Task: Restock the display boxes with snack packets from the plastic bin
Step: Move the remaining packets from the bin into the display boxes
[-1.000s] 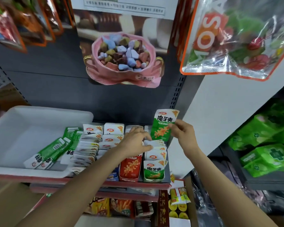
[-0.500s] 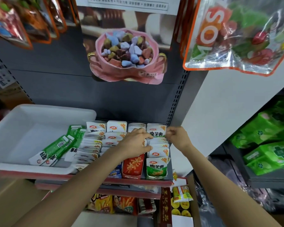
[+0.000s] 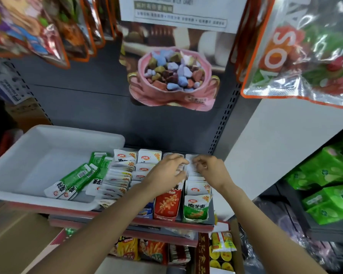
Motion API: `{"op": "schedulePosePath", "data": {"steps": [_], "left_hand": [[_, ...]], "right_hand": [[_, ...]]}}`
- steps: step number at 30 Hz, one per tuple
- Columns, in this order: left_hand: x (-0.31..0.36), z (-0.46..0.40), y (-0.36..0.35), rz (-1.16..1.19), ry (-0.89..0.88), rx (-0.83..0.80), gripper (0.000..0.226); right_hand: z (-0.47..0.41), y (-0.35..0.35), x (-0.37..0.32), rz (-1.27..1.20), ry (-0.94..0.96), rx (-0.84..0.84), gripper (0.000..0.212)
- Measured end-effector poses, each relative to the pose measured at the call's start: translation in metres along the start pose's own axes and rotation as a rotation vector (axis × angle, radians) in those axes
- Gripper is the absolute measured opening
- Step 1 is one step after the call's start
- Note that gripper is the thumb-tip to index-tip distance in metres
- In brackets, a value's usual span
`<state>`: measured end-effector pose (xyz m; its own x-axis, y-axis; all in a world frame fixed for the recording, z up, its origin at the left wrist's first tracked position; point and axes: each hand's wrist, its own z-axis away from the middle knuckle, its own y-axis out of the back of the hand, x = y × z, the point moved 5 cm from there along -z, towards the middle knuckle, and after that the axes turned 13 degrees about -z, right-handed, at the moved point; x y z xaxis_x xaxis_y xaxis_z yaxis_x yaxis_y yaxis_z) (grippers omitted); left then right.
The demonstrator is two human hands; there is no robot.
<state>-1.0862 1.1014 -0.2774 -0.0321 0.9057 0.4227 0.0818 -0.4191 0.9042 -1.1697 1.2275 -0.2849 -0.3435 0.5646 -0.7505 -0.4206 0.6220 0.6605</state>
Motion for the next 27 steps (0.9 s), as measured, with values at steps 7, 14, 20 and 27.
{"op": "schedulePosePath", "data": {"steps": [7,14,20,27], "left_hand": [[-0.078,0.058,0.066,0.139,0.213,0.355,0.02],[-0.23,0.129,0.091,0.087,0.63,0.29,0.018],[-0.331,0.144,0.074,-0.089,0.707,-0.23,0.028],[-0.381,0.142,0.043,-0.312,0.61,-0.564,0.05]], "right_hand": [[0.001,-0.049,-0.097,-0.13,0.228,-0.07,0.022],[-0.015,-0.191,-0.198,-0.112,0.345,-0.281,0.026],[-0.039,-0.318,-0.213,0.12,0.085,-0.524,0.027],[-0.045,-0.366,-0.177,0.285,-0.118,-0.644,0.045]]}}
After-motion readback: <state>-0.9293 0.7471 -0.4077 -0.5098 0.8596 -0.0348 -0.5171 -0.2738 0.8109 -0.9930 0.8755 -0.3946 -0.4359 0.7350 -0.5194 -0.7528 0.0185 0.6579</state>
